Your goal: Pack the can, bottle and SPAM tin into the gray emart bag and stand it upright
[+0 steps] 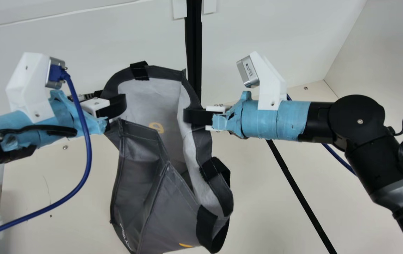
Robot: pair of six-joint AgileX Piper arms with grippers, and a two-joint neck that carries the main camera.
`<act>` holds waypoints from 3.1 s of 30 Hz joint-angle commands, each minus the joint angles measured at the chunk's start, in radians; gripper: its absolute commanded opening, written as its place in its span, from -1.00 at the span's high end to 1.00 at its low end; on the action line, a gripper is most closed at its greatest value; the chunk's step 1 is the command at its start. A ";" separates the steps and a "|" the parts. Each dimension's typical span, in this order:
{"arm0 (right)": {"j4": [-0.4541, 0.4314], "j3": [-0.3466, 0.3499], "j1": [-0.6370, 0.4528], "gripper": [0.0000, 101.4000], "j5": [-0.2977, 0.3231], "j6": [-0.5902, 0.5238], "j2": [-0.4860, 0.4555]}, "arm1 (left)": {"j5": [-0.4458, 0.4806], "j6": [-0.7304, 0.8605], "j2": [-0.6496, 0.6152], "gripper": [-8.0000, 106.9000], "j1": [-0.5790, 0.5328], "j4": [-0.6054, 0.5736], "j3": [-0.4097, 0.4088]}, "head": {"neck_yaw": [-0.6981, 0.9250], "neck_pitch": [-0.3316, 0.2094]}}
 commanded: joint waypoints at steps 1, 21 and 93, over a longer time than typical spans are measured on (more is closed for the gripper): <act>0.000 0.000 0.000 1.00 0.000 0.000 0.000 | 0.000 0.000 0.000 0.19 0.000 0.000 0.000 | -0.001 -0.021; 0.000 0.000 0.000 1.00 0.002 0.000 0.000 | -0.029 0.058 -0.074 -0.71 -0.001 -0.099 0.050 | -0.001 -0.021; 0.000 0.000 0.000 1.00 0.002 0.000 0.000 | 0.003 -0.512 -0.559 -0.71 0.108 1.028 0.434 | -0.001 -0.021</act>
